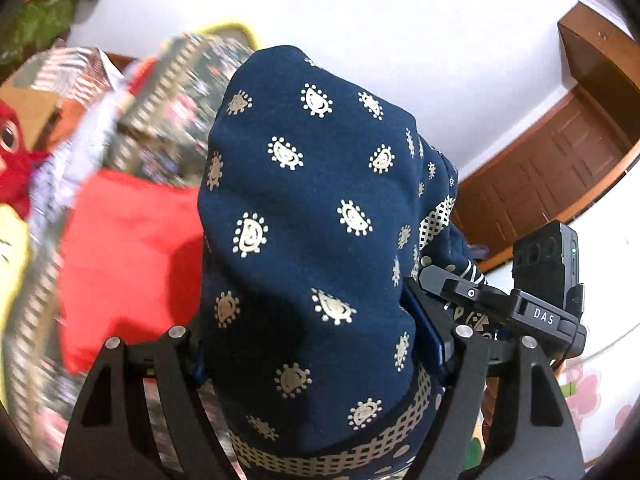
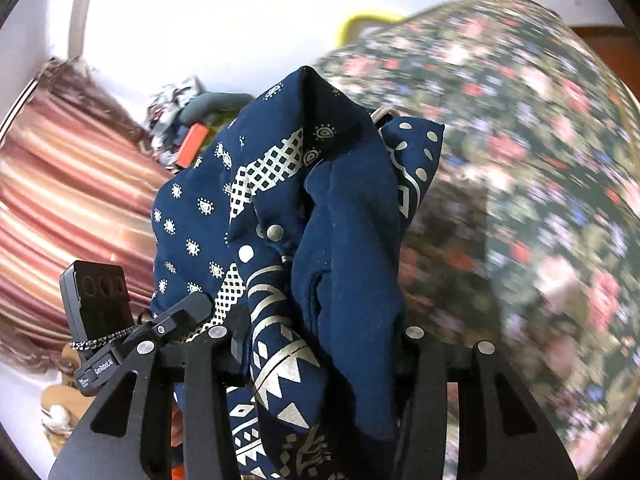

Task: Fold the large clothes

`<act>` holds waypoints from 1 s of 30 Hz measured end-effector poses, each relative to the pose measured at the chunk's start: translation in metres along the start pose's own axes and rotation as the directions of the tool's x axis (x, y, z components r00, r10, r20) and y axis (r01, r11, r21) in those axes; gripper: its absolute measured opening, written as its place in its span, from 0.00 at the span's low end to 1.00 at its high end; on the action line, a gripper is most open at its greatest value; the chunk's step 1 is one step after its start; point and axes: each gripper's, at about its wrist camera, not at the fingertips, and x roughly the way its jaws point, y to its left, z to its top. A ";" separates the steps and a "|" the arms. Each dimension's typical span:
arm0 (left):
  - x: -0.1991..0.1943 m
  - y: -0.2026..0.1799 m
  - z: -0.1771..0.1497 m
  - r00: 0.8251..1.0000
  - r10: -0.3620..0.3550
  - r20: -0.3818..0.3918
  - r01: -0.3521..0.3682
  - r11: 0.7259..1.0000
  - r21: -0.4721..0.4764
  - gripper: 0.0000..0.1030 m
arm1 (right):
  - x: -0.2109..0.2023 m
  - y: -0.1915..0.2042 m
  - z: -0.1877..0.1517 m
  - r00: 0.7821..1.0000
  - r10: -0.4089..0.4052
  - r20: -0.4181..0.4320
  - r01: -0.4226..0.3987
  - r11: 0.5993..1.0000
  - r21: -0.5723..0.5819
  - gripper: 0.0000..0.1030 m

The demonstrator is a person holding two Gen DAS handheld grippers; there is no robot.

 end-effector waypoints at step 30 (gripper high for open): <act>-0.009 0.158 -0.036 0.973 0.216 -0.085 -0.227 0.964 -0.140 0.86 | 0.123 0.011 -0.041 0.954 -0.282 -0.097 0.264 0.950 -0.166 0.59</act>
